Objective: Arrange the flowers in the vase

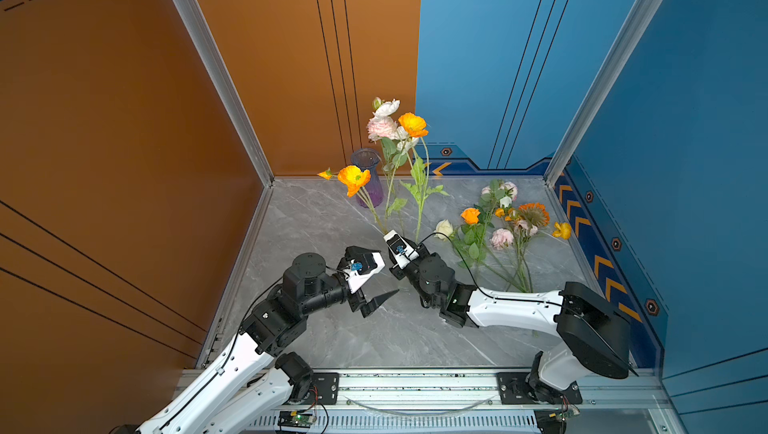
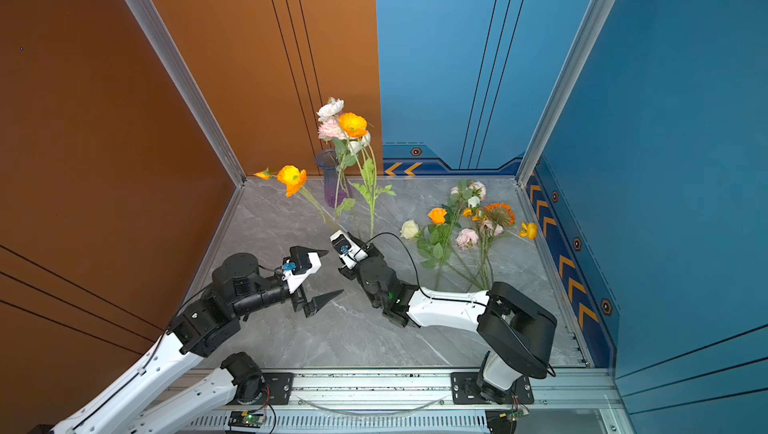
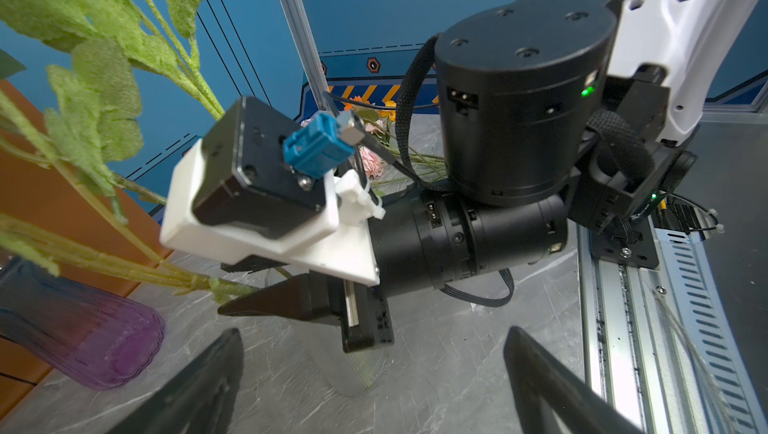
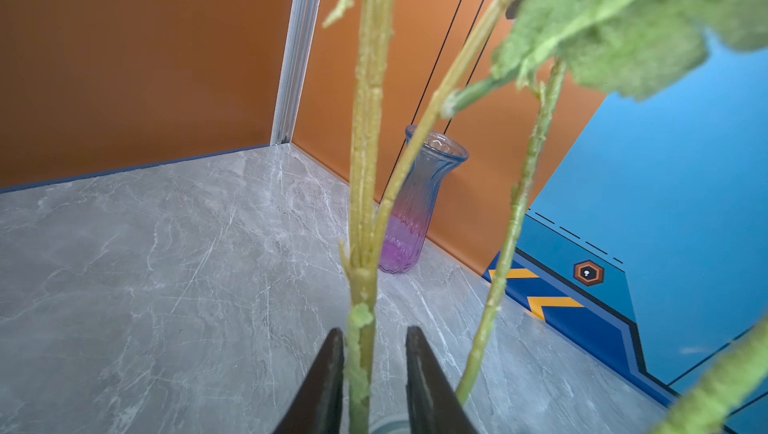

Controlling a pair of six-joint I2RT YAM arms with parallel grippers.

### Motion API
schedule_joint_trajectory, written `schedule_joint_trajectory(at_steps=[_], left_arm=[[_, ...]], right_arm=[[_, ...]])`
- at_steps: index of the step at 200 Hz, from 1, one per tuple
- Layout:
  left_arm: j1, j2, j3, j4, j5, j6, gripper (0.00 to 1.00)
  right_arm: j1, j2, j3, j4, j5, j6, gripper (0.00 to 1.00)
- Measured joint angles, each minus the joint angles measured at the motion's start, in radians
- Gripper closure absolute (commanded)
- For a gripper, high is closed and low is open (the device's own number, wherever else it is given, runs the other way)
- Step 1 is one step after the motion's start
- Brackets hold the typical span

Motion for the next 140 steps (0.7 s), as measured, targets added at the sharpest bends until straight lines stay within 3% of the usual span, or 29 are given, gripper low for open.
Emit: schedule_joint_trajectory(at_steps=[38, 61, 105, 140], left_arm=[[0.005, 0.0, 0.0, 0.0, 0.011, -0.004, 0.02], [0.005, 0.0, 0.0, 0.003, 0.014, -0.005, 0.02], [0.006, 0.003, 0.0, 0.007, 0.018, -0.012, 0.02], [0.006, 0.008, 0.0, 0.007, 0.021, -0.012, 0.02]], right_arm=[[0.006, -0.004, -0.002, 0.008, 0.009, 0.0, 0.65], [0.011, -0.011, -0.005, 0.012, 0.02, -0.003, 0.69], [0.029, -0.019, -0.005, 0.012, 0.027, -0.014, 0.64], [0.056, -0.031, -0.005, 0.011, 0.059, -0.049, 0.52]])
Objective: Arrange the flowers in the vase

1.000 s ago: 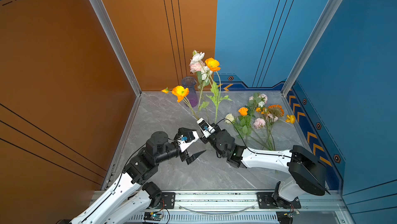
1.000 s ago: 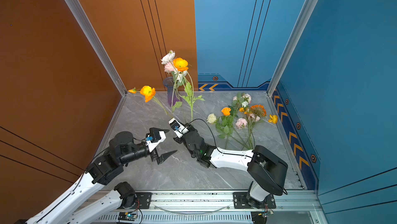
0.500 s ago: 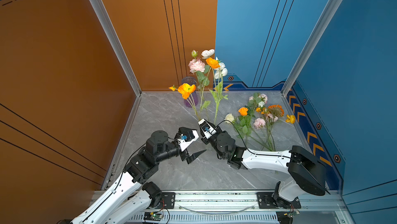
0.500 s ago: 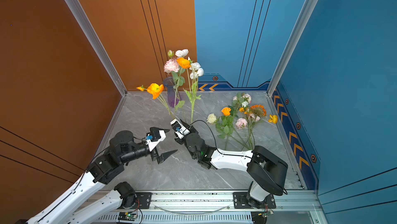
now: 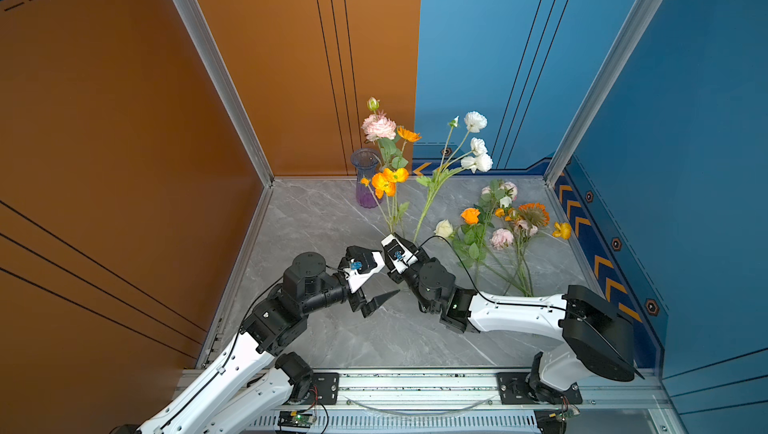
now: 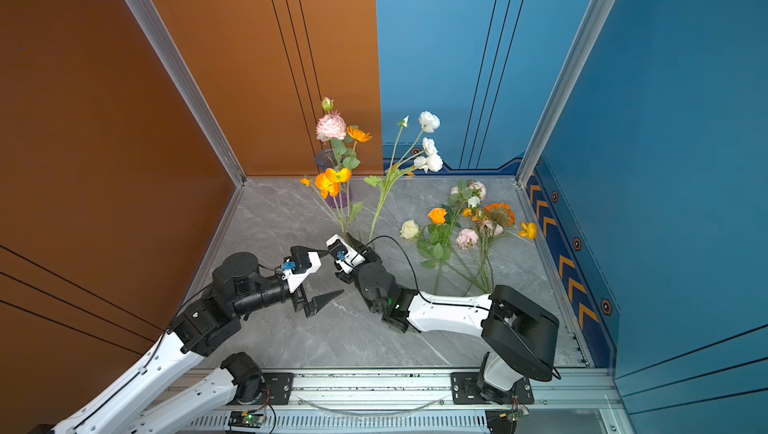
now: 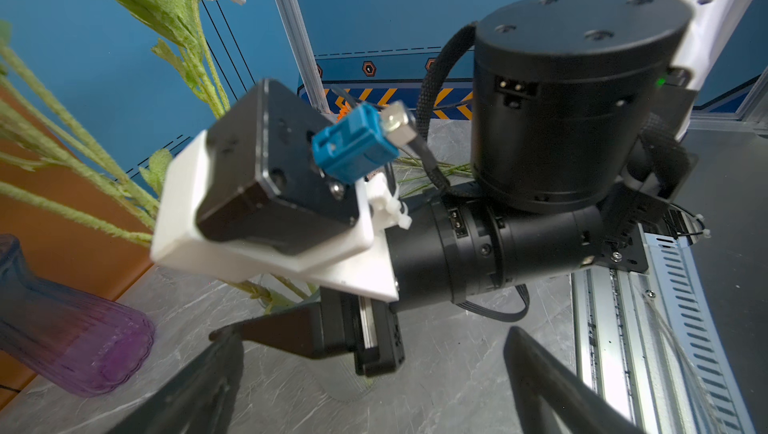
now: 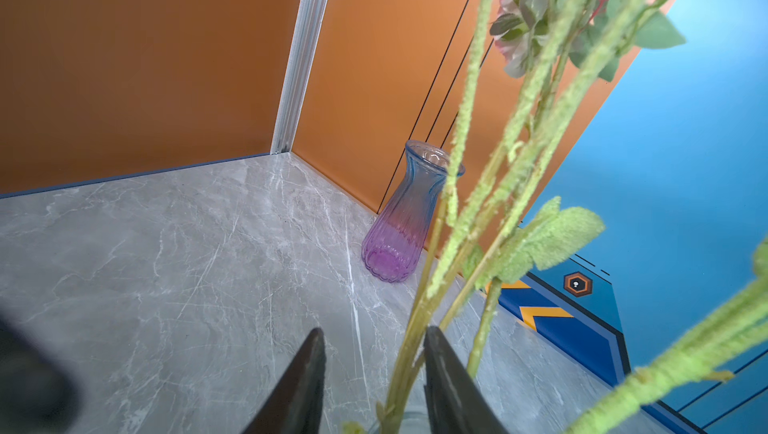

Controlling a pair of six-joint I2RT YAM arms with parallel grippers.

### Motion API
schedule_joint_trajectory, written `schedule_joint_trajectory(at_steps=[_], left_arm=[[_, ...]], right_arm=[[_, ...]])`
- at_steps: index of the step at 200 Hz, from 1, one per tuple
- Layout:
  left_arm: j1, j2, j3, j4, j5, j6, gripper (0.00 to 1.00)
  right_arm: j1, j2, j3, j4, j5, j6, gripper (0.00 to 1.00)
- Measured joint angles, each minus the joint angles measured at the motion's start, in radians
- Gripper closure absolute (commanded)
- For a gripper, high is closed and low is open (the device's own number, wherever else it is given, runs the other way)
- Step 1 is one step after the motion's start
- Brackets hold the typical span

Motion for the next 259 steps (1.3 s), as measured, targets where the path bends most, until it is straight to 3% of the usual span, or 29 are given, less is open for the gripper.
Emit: schedule_joint_trajectory(at_steps=[33, 50, 96, 115, 135, 159, 181, 197, 217, 259], left_arm=[[0.006, 0.007, 0.0, 0.0, 0.008, 0.0, 0.02], [0.011, 0.011, 0.0, 0.0, 0.018, -0.004, 0.02], [0.005, 0.034, 0.0, 0.003, 0.043, -0.006, 0.02], [-0.02, 0.054, 0.006, 0.002, 0.048, 0.0, 0.02], [-0.071, 0.106, 0.055, -0.012, 0.053, 0.01, 0.02], [-0.159, 0.185, 0.142, -0.016, 0.053, 0.035, 0.02], [-0.254, 0.274, 0.2, -0.011, 0.047, 0.079, 0.02], [-0.314, 0.341, 0.214, -0.008, 0.034, 0.12, 0.02], [-0.353, 0.392, 0.212, -0.021, 0.021, 0.149, 0.02], [-0.401, 0.34, 0.169, -0.043, -0.052, 0.19, 0.02]], right_arm=[[0.031, -0.1, -0.023, -0.014, 0.073, -0.018, 0.23], [0.035, -0.181, -0.024, -0.08, 0.126, 0.012, 0.14], [-0.024, -0.428, -0.024, -0.404, 0.177, 0.187, 0.1], [-0.074, -0.524, -0.023, -0.551, 0.192, 0.285, 0.11], [-0.209, -0.608, -0.02, -0.743, 0.188, 0.443, 0.19], [-0.478, -0.642, -0.006, -0.997, 0.136, 0.669, 0.23], [-0.736, -0.602, -0.006, -1.185, 0.008, 0.829, 0.31], [-0.901, -0.539, -0.006, -1.258, -0.106, 0.882, 0.41], [-1.048, -0.441, -0.006, -1.314, -0.218, 0.918, 0.45], [-1.141, -0.23, 0.005, -1.33, -0.34, 0.916, 0.61]])
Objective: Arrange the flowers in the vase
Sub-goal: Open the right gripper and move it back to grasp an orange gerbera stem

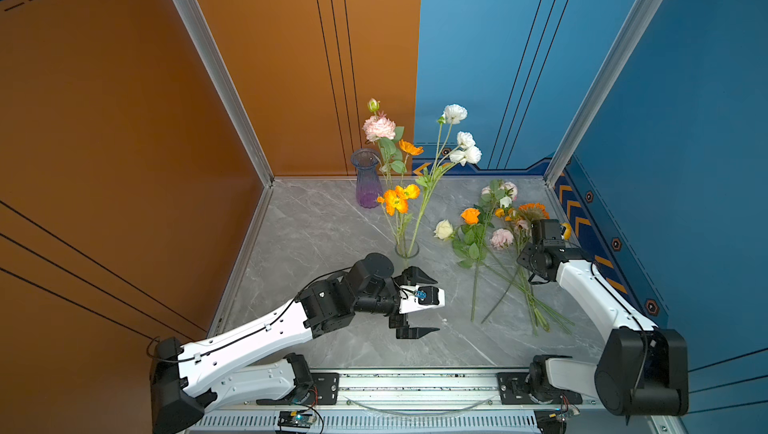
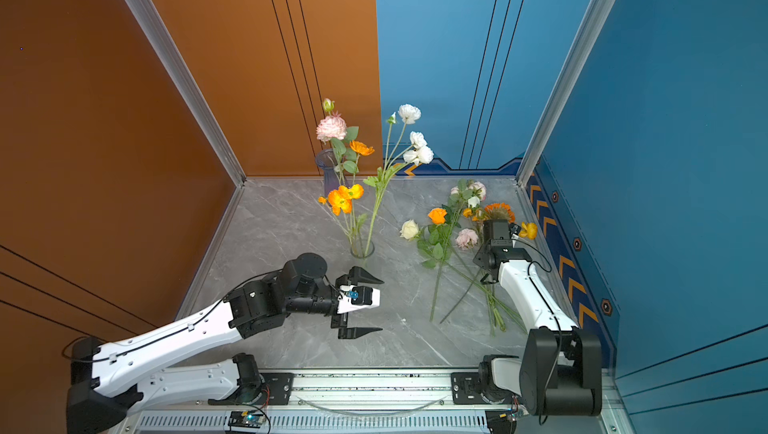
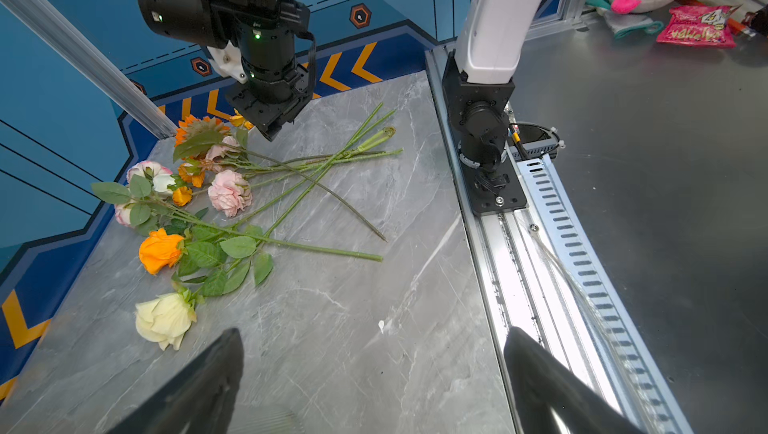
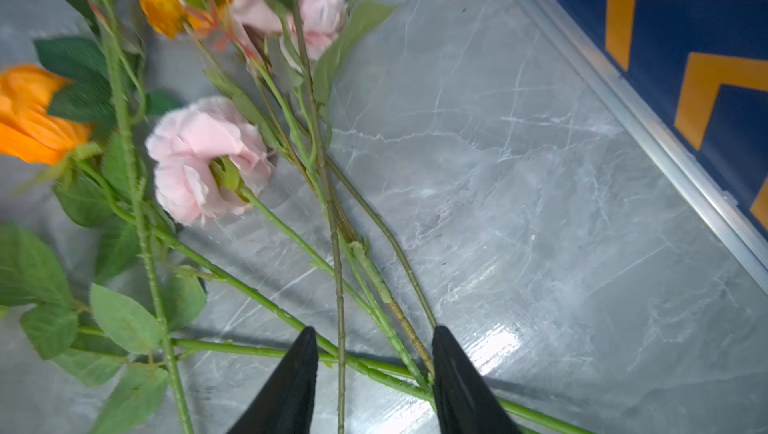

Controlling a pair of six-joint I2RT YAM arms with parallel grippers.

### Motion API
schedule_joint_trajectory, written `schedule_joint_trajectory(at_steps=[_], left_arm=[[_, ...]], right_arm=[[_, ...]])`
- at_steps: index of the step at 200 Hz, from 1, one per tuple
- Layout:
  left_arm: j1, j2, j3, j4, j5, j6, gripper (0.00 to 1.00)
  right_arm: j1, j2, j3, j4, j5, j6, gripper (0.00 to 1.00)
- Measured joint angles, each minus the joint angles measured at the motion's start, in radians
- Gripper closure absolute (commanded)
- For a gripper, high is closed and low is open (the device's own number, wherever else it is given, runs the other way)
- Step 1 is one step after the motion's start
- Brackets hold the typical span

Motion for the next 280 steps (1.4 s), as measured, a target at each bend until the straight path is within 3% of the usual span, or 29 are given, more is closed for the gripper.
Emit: schedule_joint_trajectory(at_steps=[58, 132, 167, 192, 255, 280], left_arm=[[-0.015, -0.009, 0.0, -0.019, -0.05, 0.022, 0.02], [-0.015, -0.001, 0.0, -0.03, -0.065, 0.022, 0.02], [-0.015, 0.007, 0.0, -0.034, -0.076, 0.022, 0.02], [-0.015, 0.008, 0.0, -0.035, -0.084, 0.025, 0.02], [-0.015, 0.008, 0.0, -0.036, -0.096, 0.026, 0.02], [-0.014, -0.002, 0.0, -0.037, -0.108, 0.029, 0.02]], right_arm=[[-0.018, 0.186, 0.048, 0.045, -0.048, -0.006, 0.68], [-0.018, 0.269, 0.084, 0.096, -0.062, -0.01, 0.79], [-0.018, 0.275, 0.086, 0.098, -0.062, -0.01, 0.82], [-0.018, 0.28, 0.086, 0.098, -0.062, -0.022, 0.93], [-0.017, 0.275, 0.086, 0.097, -0.062, -0.031, 0.97], [-0.002, 0.199, 0.086, 0.078, -0.061, -0.036, 0.97]])
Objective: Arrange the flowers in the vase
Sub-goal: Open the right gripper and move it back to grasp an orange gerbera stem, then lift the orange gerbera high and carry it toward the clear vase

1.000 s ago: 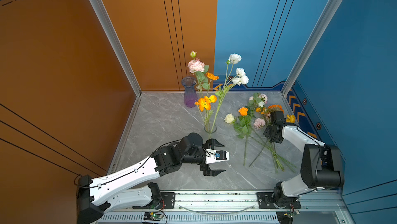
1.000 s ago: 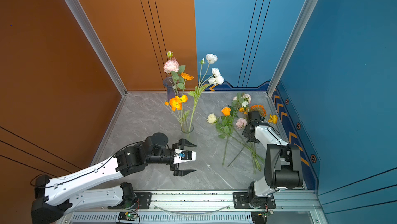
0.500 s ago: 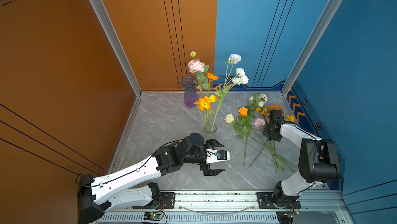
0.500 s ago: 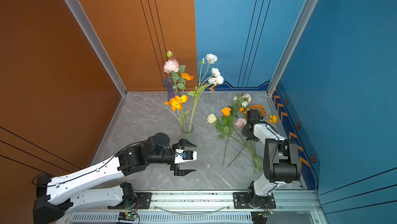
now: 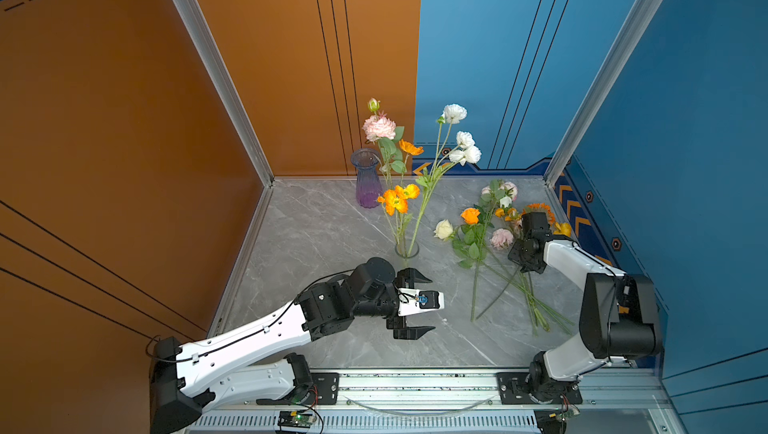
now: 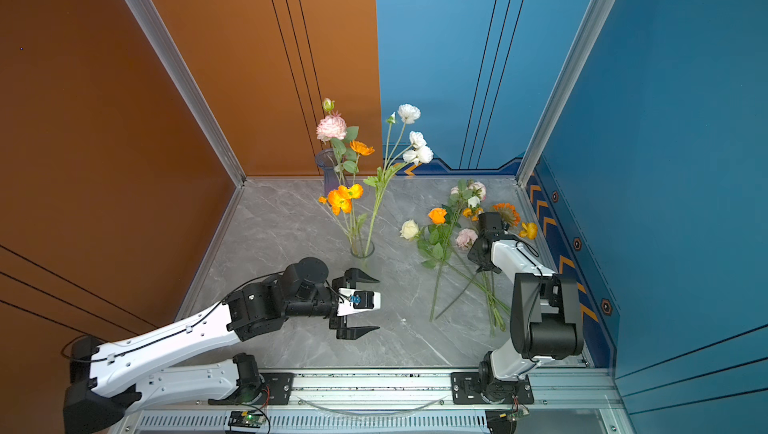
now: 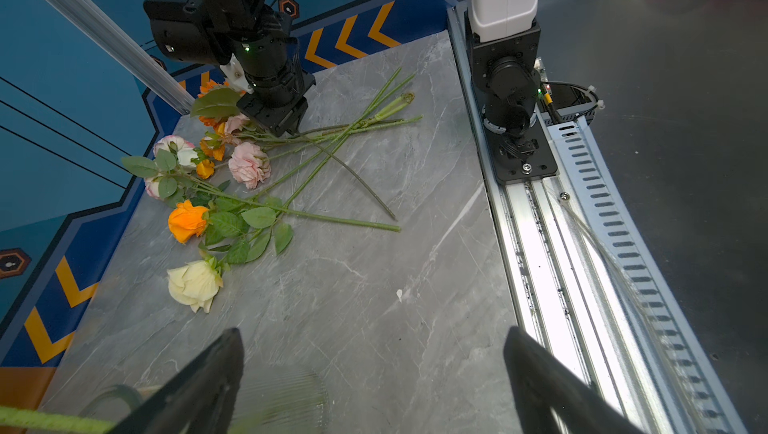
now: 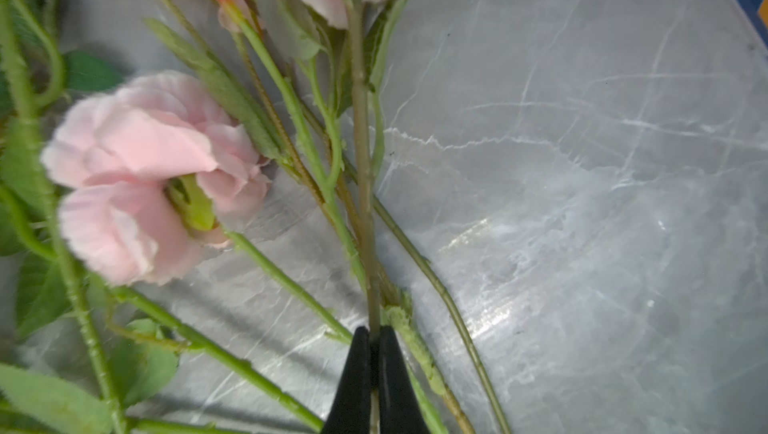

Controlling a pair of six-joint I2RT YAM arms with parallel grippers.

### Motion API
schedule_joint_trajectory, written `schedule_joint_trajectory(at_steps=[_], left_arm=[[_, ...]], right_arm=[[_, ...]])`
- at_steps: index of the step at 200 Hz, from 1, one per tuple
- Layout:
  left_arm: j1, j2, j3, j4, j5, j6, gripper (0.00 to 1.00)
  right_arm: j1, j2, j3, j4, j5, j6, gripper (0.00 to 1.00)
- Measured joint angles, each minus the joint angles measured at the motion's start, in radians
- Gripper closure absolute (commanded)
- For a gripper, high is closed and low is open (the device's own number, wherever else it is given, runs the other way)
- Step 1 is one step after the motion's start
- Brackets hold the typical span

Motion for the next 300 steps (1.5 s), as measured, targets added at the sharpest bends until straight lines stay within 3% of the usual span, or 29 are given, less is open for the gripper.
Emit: schedule_joint_trajectory(at_steps=[72, 99, 142, 182, 220, 300], left_arm=[[0.043, -0.192, 0.0, -0.029, -0.054, 0.03, 0.02], [0.111, -0.265, 0.0, -0.076, -0.055, 0.026, 0.02], [0.367, -0.336, -0.081, -0.128, 0.063, -0.067, 0.02], [0.5, -0.337, -0.129, -0.064, 0.217, -0.168, 0.02], [0.539, -0.333, -0.13, -0.023, 0.281, -0.204, 0.02], [0.539, -0.333, -0.136, 0.006, 0.32, -0.219, 0.02]], right_arm=[[0.192, -0.505, 0.002, -0.035, 0.122, 0.014, 0.98], [0.284, -0.587, 0.075, -0.037, 0.185, 0.024, 0.98], [0.5, -0.596, 0.18, 0.1, 0.333, -0.009, 0.98], [0.706, -0.554, 0.181, 0.359, 0.532, -0.105, 0.99], [0.836, -0.449, 0.2, 0.591, 0.642, -0.21, 0.99], [0.925, -0.29, 0.219, 0.861, 0.713, -0.294, 0.98]])
